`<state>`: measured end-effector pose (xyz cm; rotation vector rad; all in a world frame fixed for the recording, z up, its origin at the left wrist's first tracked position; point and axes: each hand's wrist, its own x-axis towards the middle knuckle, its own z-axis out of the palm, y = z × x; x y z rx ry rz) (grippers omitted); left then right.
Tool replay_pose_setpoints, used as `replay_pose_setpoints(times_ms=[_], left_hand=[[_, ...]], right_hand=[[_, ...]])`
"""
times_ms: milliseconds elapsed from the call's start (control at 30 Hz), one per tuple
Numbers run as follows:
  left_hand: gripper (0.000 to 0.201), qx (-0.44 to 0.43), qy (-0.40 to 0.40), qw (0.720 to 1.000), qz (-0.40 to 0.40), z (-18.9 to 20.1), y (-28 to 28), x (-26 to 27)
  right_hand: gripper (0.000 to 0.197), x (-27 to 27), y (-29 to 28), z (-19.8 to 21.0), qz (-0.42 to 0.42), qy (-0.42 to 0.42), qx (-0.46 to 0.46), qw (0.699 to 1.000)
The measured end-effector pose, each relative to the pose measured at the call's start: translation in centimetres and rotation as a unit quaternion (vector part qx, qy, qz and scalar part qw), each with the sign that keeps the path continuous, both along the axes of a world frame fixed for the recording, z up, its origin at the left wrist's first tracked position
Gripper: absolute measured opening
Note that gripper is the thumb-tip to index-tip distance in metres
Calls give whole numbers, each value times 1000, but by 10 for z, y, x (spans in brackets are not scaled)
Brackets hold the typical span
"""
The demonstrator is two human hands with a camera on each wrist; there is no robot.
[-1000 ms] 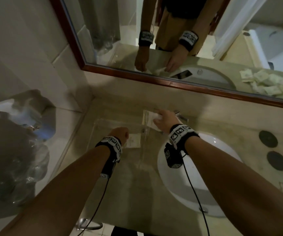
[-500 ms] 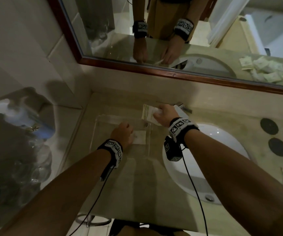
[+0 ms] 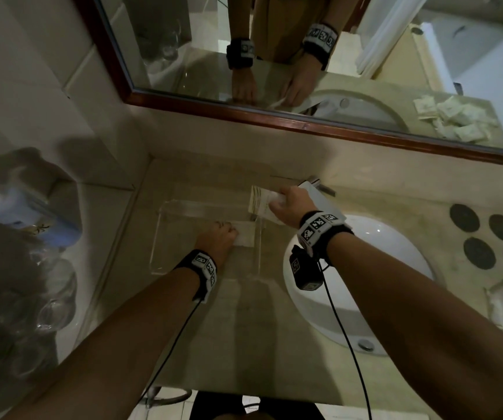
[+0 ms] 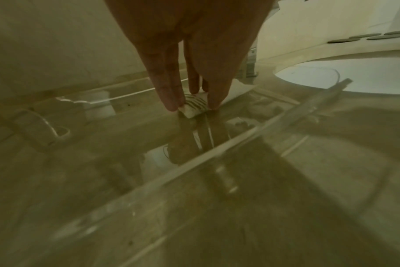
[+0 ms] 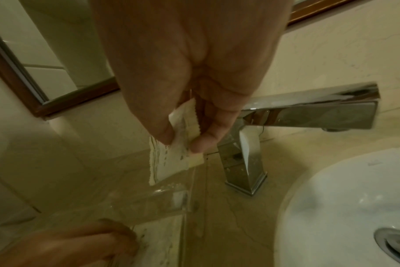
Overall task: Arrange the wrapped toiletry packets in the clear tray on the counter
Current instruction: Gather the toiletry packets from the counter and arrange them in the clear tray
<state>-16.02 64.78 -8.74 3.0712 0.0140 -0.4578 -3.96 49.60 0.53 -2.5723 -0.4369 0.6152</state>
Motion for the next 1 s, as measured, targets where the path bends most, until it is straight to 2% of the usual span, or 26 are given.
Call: replay_pose_setpoints(times_ms=[233,433,567,700,833,1000], left_hand=[[39,-14,19,1000,10,0,2,9],[35,-86,5,994,72,10,0,10],[22,-212,-23,959,186,16,6,8],[16,-297,-39,916,266,14,9,6],[20,-352,-41,898,260,13,10,4],[15,-350,-39,893,280,17,16,-4]], right_hand=[[21,-4,0,-4,4,-1,-8,1000],[28,-6,1,-2,4,9,-13,1000],[27,-7,5,-1,14,22,-19,999],[33,-11,8,2,22,39,-20,999],[34,-18,11,0,28,54,-21,998],[31,-29,14,-10,35,63,-27,997]])
